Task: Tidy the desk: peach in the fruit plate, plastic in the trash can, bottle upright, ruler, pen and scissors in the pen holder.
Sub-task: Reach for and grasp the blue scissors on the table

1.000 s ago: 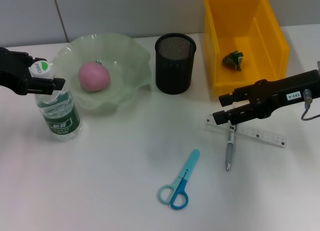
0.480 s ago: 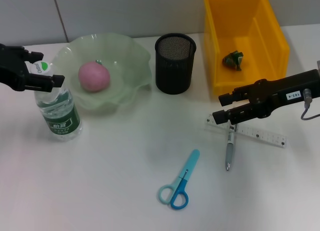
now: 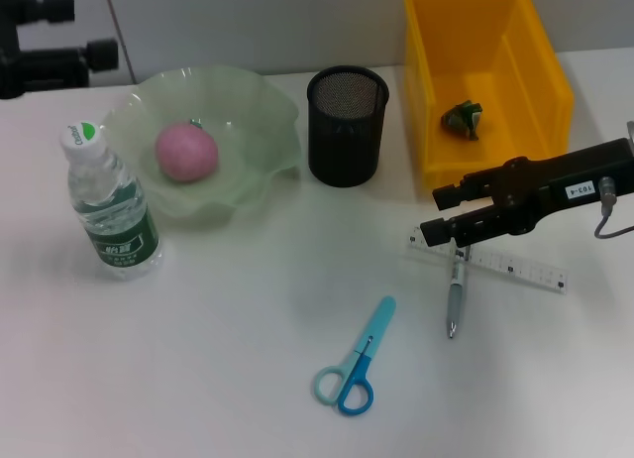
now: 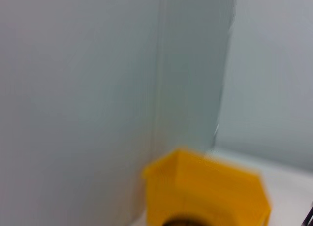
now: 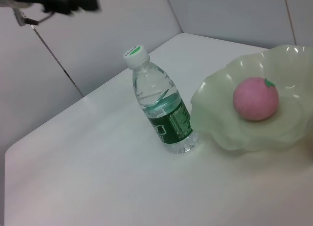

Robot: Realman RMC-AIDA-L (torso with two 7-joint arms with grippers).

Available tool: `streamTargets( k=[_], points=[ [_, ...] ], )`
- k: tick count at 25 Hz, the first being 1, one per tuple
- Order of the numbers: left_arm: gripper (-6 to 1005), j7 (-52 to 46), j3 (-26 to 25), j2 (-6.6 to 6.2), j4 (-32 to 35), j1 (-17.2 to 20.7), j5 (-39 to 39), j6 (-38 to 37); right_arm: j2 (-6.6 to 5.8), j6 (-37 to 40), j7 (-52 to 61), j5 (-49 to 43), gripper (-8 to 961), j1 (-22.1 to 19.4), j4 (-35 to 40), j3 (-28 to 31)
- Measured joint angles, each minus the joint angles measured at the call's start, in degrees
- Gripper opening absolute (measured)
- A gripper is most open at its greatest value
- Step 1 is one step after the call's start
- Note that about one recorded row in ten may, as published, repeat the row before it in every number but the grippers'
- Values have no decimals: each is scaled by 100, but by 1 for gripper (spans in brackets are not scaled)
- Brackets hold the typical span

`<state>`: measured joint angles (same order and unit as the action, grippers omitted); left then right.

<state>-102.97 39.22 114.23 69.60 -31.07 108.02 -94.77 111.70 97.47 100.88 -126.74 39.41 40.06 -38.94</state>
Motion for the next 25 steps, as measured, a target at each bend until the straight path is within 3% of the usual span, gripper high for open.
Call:
streamTargets(
  k=[3, 8, 9, 12, 16, 25],
  points=[
    [848, 325, 52, 29, -13, 149, -574, -291, 1, -7, -11, 0, 792, -6, 0, 1],
    [847, 477, 101, 113, -30, 173, -727, -519, 17, -16, -17, 0, 792, -7, 4, 0],
    [847, 804, 320, 312, -223, 146, -736, -779, 17, -17, -21, 0, 792, -4, 9, 0],
    [847, 922, 549, 352, -387, 133, -713, -786, 18, -17, -33, 0, 792, 15, 24, -1],
    [846, 1332, 1275, 388, -1219, 40, -704, -722, 18, -18, -53, 0, 791, 39, 27, -20],
    [845, 2215, 1445, 415, -2714, -32, -723, -611, 18, -17, -80, 0, 791, 49, 29, -20]
  ],
)
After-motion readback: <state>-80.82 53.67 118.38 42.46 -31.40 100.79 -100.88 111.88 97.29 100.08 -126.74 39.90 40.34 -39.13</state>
